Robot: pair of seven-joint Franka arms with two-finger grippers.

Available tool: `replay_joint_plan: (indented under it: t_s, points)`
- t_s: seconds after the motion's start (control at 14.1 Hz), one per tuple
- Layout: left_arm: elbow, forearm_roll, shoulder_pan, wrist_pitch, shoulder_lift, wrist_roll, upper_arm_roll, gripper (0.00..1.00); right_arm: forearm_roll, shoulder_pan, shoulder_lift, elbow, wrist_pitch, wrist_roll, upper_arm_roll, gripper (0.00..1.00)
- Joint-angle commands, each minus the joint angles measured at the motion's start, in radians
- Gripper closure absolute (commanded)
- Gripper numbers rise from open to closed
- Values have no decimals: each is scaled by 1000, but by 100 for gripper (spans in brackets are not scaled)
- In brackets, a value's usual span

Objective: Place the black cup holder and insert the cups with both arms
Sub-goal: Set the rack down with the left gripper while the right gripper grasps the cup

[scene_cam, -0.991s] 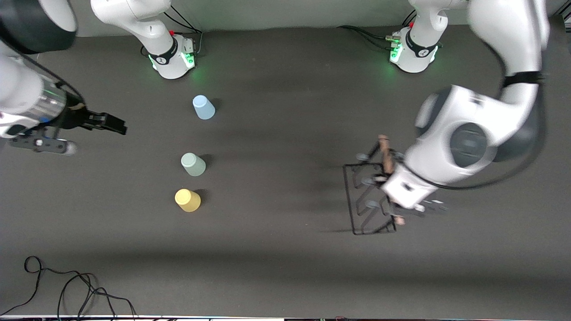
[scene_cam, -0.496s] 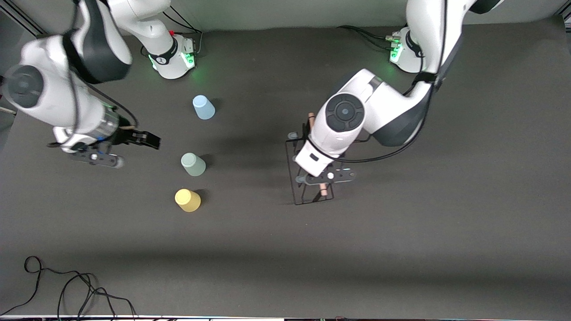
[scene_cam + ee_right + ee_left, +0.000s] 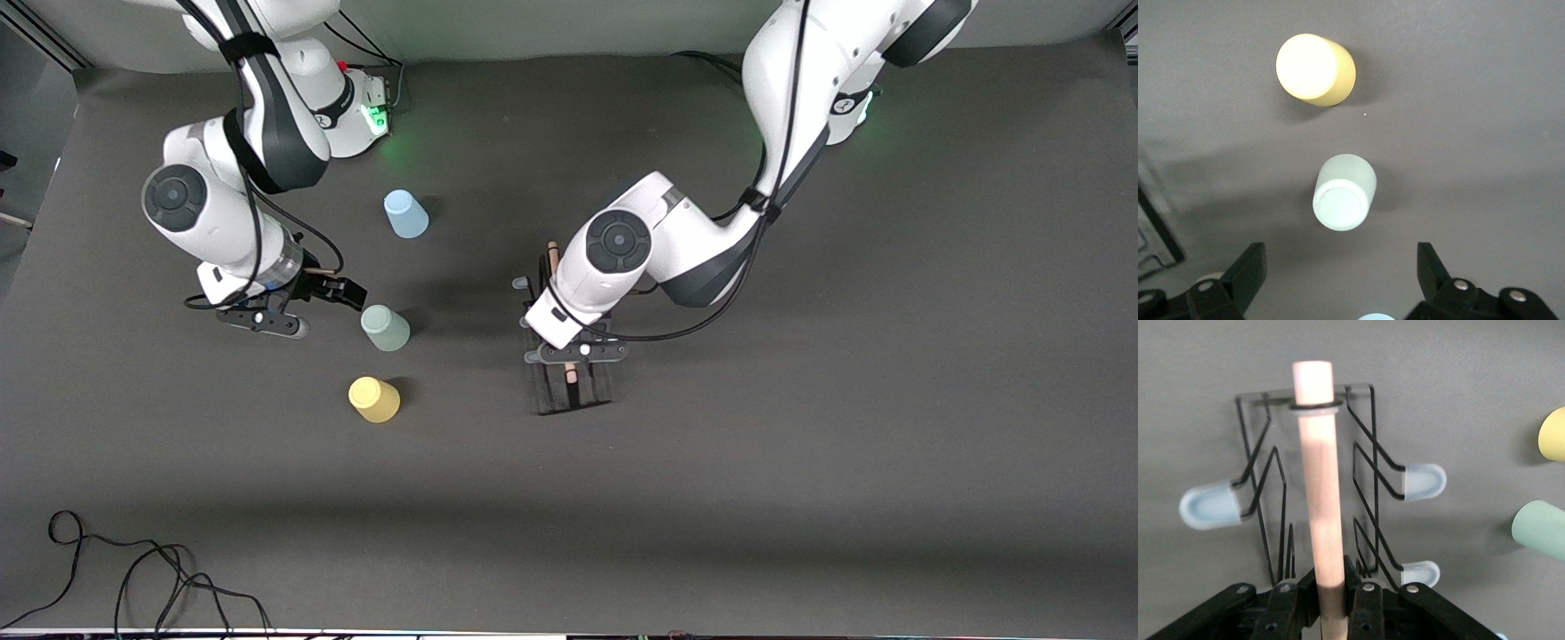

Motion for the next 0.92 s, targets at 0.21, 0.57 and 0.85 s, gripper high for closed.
replay_joint_plan:
  t_s: [0.21, 0.57, 0.85]
  points:
    - [84, -16, -45, 41, 64, -1, 12, 100, 60, 40, 143, -5, 137, 18, -8, 0]
    - [82, -4, -45, 20, 58, -14, 14, 70, 60, 40, 201, -31, 222, 9, -6, 0]
    - [94, 28, -43, -108, 20, -34, 18, 32, 59, 40, 184, -31, 182, 5, -9, 0]
